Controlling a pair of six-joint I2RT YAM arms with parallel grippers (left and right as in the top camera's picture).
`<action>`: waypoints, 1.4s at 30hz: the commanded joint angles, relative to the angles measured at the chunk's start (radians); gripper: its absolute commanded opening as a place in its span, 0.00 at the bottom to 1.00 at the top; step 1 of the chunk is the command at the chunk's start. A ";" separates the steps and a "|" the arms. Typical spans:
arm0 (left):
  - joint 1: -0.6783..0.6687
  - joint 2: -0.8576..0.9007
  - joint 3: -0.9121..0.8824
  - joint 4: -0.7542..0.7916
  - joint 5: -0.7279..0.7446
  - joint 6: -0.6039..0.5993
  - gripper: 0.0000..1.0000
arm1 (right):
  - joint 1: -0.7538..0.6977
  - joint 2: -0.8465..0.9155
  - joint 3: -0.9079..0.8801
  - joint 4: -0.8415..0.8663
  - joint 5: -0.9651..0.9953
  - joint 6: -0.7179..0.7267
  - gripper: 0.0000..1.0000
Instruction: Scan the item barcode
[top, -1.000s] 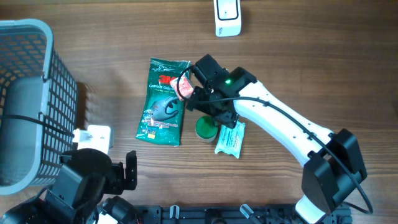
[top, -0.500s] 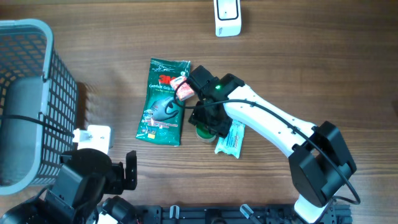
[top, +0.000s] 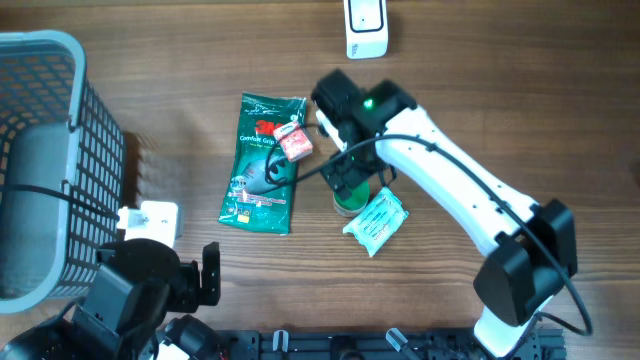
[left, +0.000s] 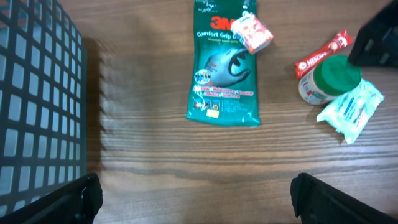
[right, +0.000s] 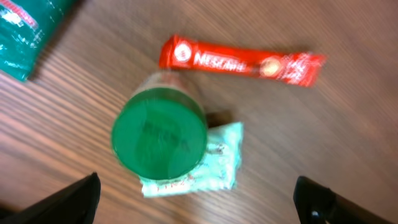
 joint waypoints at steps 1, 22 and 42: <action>0.003 -0.005 0.003 0.002 -0.010 -0.013 1.00 | -0.006 -0.020 0.168 -0.029 0.044 0.247 1.00; 0.003 -0.005 0.003 0.002 -0.009 -0.013 1.00 | -0.032 -0.026 -0.251 0.254 -0.303 1.899 1.00; 0.003 -0.005 0.003 0.002 -0.009 -0.013 1.00 | -0.045 0.017 -0.300 0.349 -0.277 1.314 0.65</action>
